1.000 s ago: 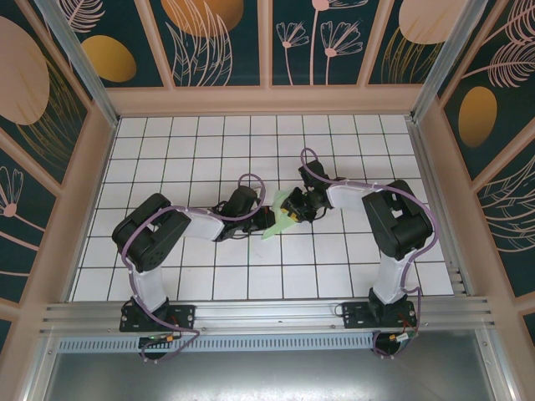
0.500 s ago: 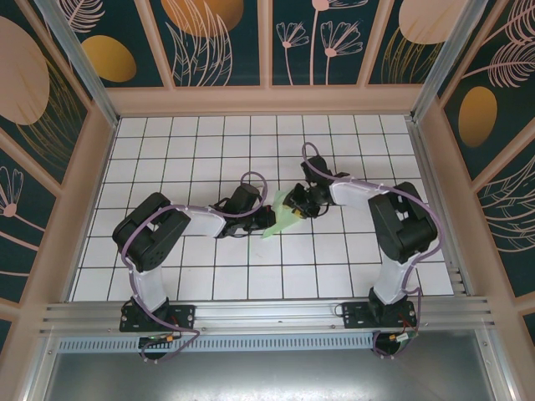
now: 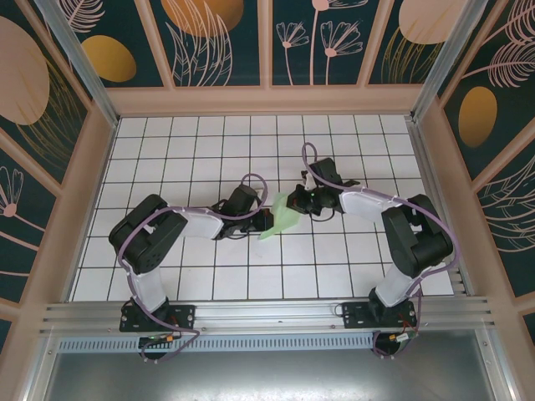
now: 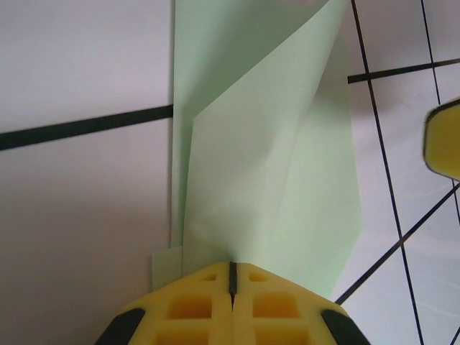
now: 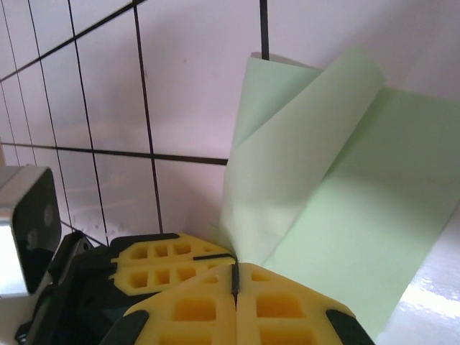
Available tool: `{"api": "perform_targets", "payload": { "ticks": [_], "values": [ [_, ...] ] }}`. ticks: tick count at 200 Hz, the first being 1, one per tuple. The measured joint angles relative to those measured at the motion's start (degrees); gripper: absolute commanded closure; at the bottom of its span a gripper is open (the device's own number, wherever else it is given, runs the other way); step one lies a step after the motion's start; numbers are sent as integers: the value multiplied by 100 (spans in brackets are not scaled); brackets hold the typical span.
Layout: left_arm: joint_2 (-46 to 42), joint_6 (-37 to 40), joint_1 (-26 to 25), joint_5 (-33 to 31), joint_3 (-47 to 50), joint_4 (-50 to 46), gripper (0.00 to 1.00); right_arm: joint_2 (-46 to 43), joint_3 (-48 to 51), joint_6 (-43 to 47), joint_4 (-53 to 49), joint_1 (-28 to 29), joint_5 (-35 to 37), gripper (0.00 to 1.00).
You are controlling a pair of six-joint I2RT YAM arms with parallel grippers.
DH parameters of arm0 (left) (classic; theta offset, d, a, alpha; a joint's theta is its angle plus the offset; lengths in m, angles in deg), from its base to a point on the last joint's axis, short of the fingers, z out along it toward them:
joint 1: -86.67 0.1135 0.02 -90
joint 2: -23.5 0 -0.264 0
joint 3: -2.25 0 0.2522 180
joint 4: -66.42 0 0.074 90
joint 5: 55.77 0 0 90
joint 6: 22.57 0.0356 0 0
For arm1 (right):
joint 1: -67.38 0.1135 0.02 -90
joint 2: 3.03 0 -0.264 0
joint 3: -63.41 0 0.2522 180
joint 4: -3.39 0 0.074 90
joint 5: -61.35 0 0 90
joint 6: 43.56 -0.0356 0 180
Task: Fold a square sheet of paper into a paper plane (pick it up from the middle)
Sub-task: Fourth fold the wing at the center of the table.
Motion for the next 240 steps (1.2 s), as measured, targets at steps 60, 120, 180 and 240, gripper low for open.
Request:
{"api": "perform_targets", "payload": {
  "ticks": [60,120,180,240],
  "values": [
    [-127,90,4,0,116,-79,100,282,68,212,501,249,-225,100],
    [-136,90,4,-2,116,-101,100,667,70,229,699,426,-267,100],
    [-136,90,4,-2,116,-103,100,881,70,232,820,494,-361,100],
    [-155,90,4,-17,138,-105,100,1025,-9,321,706,439,-168,100]
  ]
}}
